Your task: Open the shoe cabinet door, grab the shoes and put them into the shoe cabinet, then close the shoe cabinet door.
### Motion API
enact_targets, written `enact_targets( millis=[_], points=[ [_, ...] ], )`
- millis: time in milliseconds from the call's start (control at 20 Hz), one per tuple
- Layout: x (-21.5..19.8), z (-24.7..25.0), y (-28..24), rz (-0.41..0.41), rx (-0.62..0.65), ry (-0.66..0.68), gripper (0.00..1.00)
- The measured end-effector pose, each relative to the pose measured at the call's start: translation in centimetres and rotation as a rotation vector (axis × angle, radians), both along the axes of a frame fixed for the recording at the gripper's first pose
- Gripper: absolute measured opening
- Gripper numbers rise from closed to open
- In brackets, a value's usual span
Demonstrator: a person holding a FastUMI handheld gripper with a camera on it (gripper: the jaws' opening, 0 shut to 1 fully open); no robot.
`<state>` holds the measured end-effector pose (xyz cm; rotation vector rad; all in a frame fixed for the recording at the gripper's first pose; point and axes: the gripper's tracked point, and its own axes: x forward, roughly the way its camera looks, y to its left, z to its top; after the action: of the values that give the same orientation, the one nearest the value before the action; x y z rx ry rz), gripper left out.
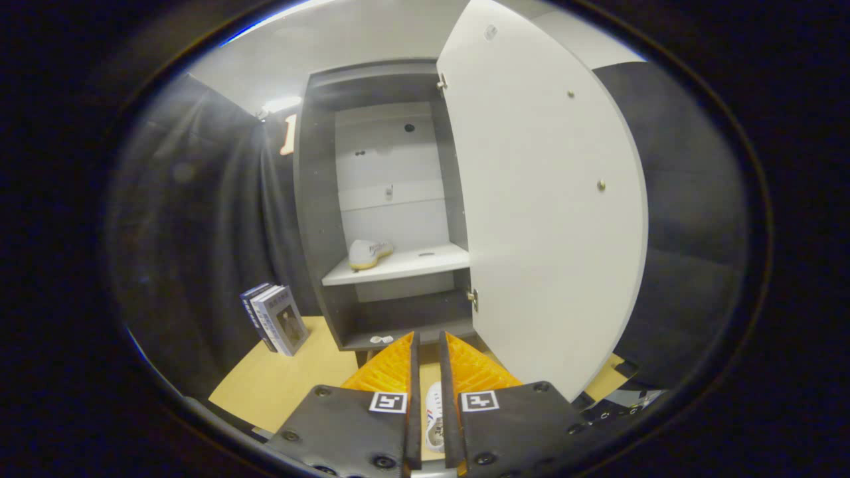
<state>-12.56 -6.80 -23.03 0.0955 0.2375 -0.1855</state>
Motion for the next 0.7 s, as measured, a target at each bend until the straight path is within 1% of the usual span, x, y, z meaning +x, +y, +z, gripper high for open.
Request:
enact_targets(
  millis=[50,100,150,200,300,400,500,650,700],
  points=[
    [0.2,-2.2,0.3,-0.011,-0.008,0.028,0.15],
    [0.2,-4.0,0.9,-0.001,-0.011,0.062,0.14],
    [0.0,-6.1,1.1,-0.001,-0.018,0.093,0.23],
    [0.1,-7.8,1.4,0.004,-0.020,0.116,0.25],
    [0.5,-11.2,1.5,0.007,-0.024,0.162,0.26],
    [0.5,-14.7,1.3,-0.005,-0.009,0.216,0.33],
    [0.9,-17.4,1.1,-0.012,0.010,0.236,0.40],
    [1.8,-21.3,0.7,-0.012,0.012,0.269,0.35],
    [2.1,-22.5,0.4,-0.013,0.013,0.284,0.35]
  ],
)
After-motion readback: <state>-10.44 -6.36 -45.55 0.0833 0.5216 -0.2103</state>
